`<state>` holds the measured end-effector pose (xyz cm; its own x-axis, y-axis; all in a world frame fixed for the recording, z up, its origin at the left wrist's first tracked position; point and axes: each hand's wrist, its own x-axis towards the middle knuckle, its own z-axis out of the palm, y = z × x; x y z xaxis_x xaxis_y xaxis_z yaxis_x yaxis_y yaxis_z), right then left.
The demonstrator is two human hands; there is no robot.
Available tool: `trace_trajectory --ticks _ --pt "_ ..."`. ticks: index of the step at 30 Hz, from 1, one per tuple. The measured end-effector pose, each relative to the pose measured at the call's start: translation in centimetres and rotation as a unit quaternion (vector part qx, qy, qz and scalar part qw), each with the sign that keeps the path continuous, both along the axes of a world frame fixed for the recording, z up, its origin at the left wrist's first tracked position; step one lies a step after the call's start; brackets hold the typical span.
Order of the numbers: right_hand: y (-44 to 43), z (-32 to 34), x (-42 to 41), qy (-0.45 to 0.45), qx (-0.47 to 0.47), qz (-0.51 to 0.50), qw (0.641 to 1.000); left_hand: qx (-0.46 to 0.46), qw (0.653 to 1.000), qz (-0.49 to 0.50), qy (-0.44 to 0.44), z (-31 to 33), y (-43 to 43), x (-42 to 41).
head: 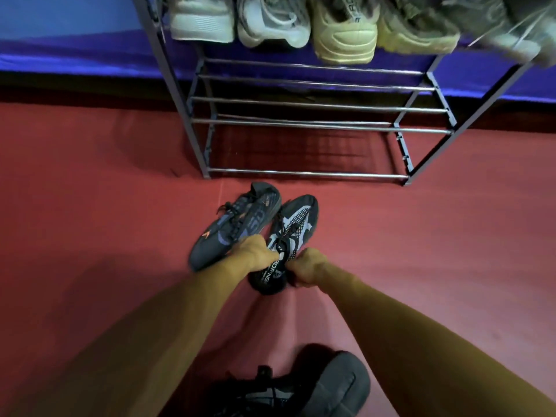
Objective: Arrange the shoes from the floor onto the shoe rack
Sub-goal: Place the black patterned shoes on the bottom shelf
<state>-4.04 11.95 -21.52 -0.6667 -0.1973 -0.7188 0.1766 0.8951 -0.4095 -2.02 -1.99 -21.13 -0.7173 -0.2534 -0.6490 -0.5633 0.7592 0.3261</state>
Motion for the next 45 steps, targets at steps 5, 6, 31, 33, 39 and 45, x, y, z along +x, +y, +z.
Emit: trace_trajectory --ticks 5,6,31,33,39,45 --pt "0.4 -0.5 0.6 0.029 -0.003 -0.036 0.999 0.069 0.995 0.076 -0.020 0.0 0.0 0.7" --pt "0.8 -0.4 0.4 0.016 -0.018 -0.057 0.998 0.109 0.988 0.107 -0.025 0.0 0.0 0.9" --pt "-2.2 14.0 -2.6 0.139 -0.362 -0.093 0.917 0.524 0.770 0.289 0.220 11.8 -8.1 1.5" --pt "-3.4 14.3 -3.2 0.112 -0.398 -0.118 0.903 0.518 0.764 0.303 0.238 12.3 -9.0 0.4" --pt "-6.0 13.7 -5.7 0.042 -0.404 -0.115 0.907 0.494 0.746 0.365 0.257 13.0 -10.4 -2.8" --pt "-8.6 12.8 -9.0 0.030 -0.455 -0.167 0.874 0.497 0.727 0.382 0.279 13.2 -11.3 -5.8"
